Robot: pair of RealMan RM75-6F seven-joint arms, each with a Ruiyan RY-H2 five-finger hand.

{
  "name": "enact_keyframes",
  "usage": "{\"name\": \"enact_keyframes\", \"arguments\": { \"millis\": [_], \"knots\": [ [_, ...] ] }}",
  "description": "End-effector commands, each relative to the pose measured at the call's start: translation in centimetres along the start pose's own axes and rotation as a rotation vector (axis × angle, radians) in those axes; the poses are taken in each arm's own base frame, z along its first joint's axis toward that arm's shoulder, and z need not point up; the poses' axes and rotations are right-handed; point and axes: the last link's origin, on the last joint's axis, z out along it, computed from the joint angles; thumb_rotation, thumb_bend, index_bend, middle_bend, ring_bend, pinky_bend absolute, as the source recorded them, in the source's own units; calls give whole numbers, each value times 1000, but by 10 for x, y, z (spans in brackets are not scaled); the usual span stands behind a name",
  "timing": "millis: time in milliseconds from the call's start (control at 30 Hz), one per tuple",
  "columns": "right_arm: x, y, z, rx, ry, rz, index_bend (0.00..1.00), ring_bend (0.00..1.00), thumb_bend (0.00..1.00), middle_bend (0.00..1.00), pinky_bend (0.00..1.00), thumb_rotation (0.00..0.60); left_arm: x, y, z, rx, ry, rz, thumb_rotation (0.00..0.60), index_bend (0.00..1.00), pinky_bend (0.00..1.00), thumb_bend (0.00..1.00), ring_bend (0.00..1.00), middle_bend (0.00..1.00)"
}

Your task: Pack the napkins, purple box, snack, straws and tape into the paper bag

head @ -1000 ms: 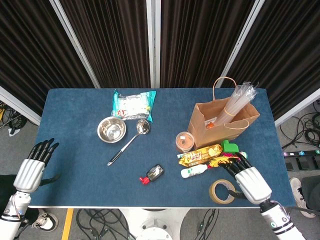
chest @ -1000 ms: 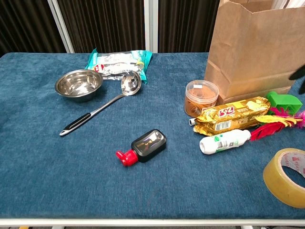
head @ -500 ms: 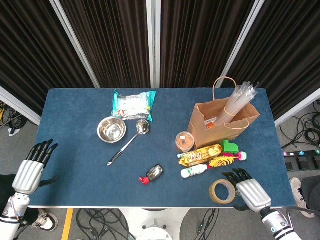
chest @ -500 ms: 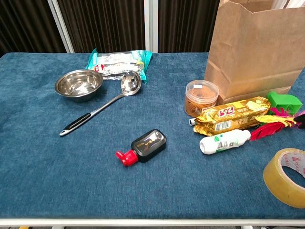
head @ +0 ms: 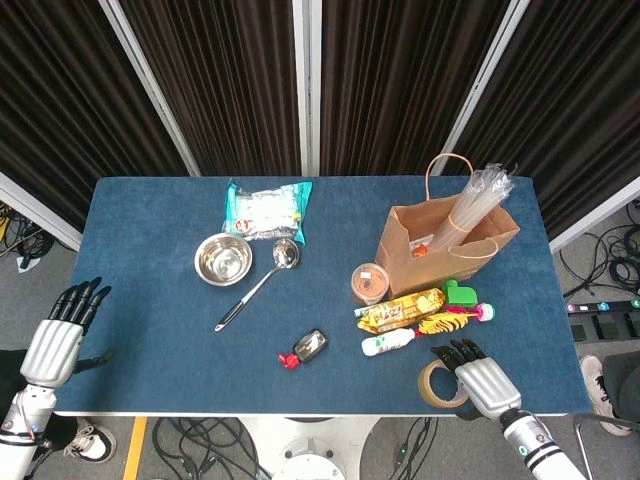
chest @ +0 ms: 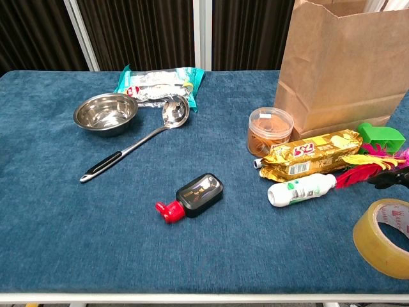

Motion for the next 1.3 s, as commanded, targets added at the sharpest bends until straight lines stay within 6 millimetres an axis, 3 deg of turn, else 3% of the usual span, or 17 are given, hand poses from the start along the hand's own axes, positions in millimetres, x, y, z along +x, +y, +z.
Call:
{"name": "enact_keyframes", "arguments": {
  "millis": [33, 333, 533, 700, 1000, 1300],
  "knots": [
    [-3, -3, 7, 2, -22, 12, 53, 0, 0, 100, 0, 600, 0, -1, 0, 4, 0, -1, 600, 56, 106, 155, 0, 7],
    [-4, -13, 21, 18, -15, 4, 63, 17, 0, 174, 0, 600, 0, -6, -2, 10, 4, 1, 600, 56, 106, 155, 0, 7],
    [-6, -15, 24, 6, -14, 12, 204, 149, 0, 312, 8, 600, 1, -8, -3, 19, 5, -3, 600, 56, 106, 156, 0, 7],
    [1, -20, 24, 13, 19, 14, 261, 187, 9, 350, 40, 600, 2, -8, -4, 18, 10, -2, 600, 56, 106, 155, 0, 7],
    [68, -54, 14, 132, 253, -10, 302, 209, 54, 379, 69, 600, 5, -3, -2, 4, 21, -5, 600, 56, 106, 155, 0, 7],
    [146, -108, 0, 272, 483, -62, 319, 224, 81, 391, 88, 600, 8, -1, 0, -1, 29, -9, 600, 56, 106, 155, 0, 7]
  ]
}}
